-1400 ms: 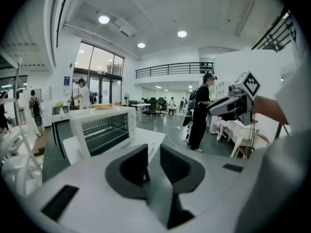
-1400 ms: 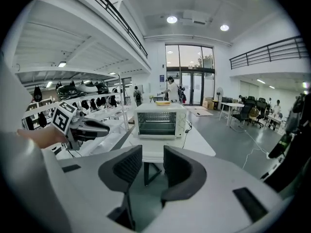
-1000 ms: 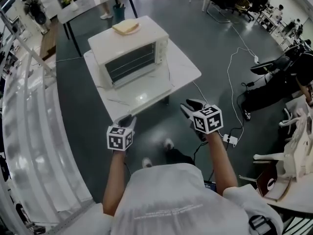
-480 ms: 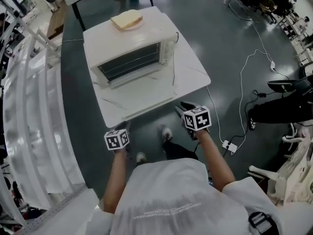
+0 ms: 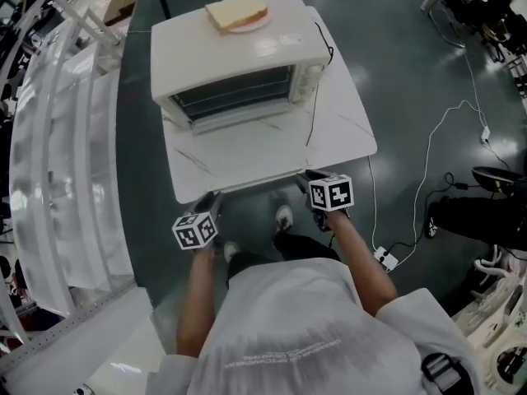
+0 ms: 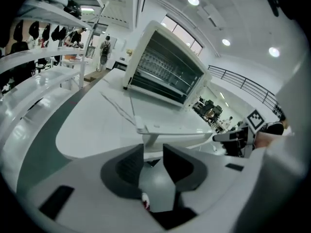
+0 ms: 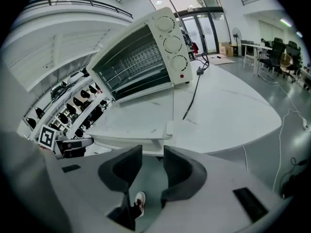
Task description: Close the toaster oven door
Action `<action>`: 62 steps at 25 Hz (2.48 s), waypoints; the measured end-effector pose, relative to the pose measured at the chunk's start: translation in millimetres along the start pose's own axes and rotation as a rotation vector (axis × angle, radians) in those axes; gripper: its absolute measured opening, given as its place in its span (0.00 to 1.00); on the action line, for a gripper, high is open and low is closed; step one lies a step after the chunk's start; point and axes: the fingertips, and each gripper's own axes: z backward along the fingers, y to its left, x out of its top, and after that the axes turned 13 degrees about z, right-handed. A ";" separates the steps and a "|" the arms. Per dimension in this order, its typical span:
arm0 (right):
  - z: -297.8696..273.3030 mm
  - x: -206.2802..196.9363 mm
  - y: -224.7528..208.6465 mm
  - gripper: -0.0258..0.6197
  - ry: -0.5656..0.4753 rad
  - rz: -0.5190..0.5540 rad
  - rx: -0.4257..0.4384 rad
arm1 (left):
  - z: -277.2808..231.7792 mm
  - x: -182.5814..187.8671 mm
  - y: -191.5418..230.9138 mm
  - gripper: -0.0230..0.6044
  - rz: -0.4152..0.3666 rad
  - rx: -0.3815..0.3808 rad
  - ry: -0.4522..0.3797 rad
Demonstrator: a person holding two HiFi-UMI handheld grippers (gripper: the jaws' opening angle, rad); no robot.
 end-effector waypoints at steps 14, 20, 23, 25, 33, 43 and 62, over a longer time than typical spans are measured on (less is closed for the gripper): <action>-18.0 2.4 1.6 0.26 0.052 0.111 0.059 | 0.6 10.7 -1.8 0.20 0.060 0.057 -0.066; 1.9 20.7 9.0 0.25 -0.006 0.166 0.050 | 18.5 26.8 -13.1 0.15 0.046 0.077 -0.113; 15.8 36.2 12.2 0.25 -0.061 0.195 0.032 | 28.9 40.3 -24.9 0.15 -0.008 0.096 -0.149; 26.1 49.5 13.6 0.24 -0.107 0.214 0.025 | 36.4 52.7 -34.1 0.15 -0.033 0.097 -0.182; 57.6 115.4 16.6 0.24 -0.274 0.211 0.028 | 60.0 114.9 -67.5 0.15 -0.100 0.045 -0.330; 73.4 192.6 10.8 0.24 -0.426 0.243 0.021 | 65.2 189.5 -94.7 0.15 -0.209 -0.017 -0.461; 45.2 257.1 -2.4 0.21 -0.427 0.323 -0.012 | 47.2 274.8 -106.7 0.15 -0.221 -0.014 -0.562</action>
